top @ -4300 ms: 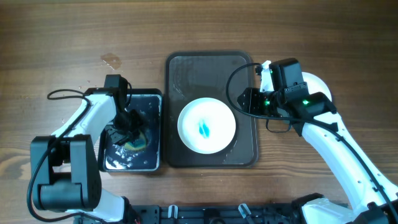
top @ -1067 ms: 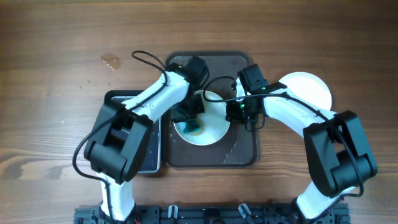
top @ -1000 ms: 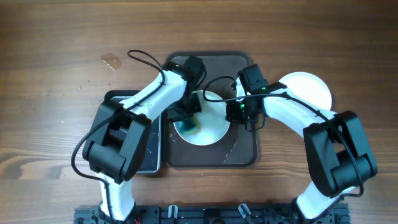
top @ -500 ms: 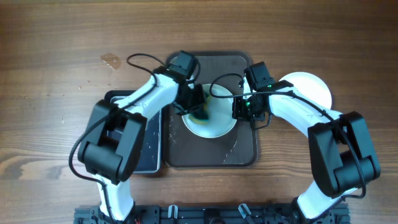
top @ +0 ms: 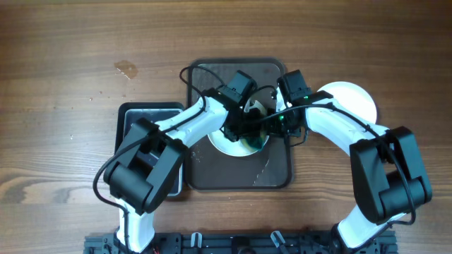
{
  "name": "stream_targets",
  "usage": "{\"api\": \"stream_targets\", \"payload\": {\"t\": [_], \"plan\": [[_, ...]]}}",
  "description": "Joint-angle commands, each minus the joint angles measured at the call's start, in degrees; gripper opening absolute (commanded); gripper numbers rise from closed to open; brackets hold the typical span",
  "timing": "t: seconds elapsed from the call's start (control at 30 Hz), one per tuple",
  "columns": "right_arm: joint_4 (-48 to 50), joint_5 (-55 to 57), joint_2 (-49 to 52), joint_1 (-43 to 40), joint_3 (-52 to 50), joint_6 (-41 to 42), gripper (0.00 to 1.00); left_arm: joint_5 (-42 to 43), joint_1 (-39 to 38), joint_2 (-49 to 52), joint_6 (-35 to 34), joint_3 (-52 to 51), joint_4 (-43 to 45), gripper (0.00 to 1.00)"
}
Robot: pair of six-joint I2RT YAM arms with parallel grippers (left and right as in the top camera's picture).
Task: Clean dirty plates on tray and stack at the side
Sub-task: 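Scrub the blue-stained plate with the sponge in the left gripper, then return the sponge to the black tray with the left gripper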
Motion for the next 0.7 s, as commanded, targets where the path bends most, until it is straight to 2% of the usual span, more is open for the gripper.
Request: {"api": "stream_targets", "payload": {"t": [0.0, 0.2, 0.3, 0.37, 0.47, 0.6, 0.67], "plan": [[-0.8, 3.2, 3.3, 1.3, -1.6, -1.7, 0.04, -9.3, 0.9, 1.7, -0.2, -1.9, -9.6, 0.04], [-0.7, 3.2, 3.3, 1.3, -1.6, -1.7, 0.04, -30.0, 7.1, -2.5, -2.3, -1.9, -19.0, 0.04], [-0.7, 3.2, 3.3, 1.3, -1.6, -1.7, 0.04, -36.9, 8.9, -5.5, -2.3, -1.9, -20.4, 0.04], [-0.7, 3.2, 3.3, 1.3, -1.6, -1.7, 0.04, -38.6, 9.4, -6.8, -2.3, -1.9, -20.7, 0.04], [-0.7, 3.2, 3.3, 1.3, -1.6, -1.7, 0.04, -35.7, 9.6, -8.9, -2.0, -1.9, -20.6, 0.04], [-0.7, 3.2, 3.3, 1.3, -1.6, -1.7, 0.04, -18.8, 10.6, -14.0, -0.1, -1.6, -20.7, 0.04], [-0.7, 3.2, 3.3, 1.3, -1.6, -2.0, 0.04, -15.7, 12.3, -17.6, -0.1, -1.6, -22.3, 0.04]]}}
